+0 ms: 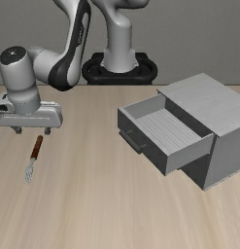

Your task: Pick up the fork and place it in the top layer of the cabinet

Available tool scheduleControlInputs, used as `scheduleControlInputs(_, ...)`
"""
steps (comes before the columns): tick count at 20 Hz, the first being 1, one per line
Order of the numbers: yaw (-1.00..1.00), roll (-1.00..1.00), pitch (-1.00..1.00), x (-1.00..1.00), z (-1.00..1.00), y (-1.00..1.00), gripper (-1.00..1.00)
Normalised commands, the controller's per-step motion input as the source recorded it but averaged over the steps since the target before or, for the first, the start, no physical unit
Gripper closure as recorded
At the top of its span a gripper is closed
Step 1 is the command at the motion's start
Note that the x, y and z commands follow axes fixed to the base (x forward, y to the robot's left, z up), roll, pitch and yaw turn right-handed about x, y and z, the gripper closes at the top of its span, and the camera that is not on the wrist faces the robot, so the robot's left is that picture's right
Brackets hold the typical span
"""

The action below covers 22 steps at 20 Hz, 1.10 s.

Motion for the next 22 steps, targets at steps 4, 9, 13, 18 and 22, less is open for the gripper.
scheduleControlInputs(4, 0.00, 0.00, 0.00, 0.00, -1.00, 0.00, -1.00)
scheduleControlInputs(9, 0.00, 0.00, 0.00, -0.20, -0.40, 0.00, 1.00)
scheduleControlInputs(13, 0.00, 0.00, 0.00, 0.00, 0.00, 0.00, 1.00)
scheduleControlInputs(18, 0.00, 0.00, 0.00, 0.00, 0.40, 0.00, 1.00)
scheduleControlInputs(22, 0.00, 0.00, 0.00, 0.00, 1.00, 0.00, 1.00)
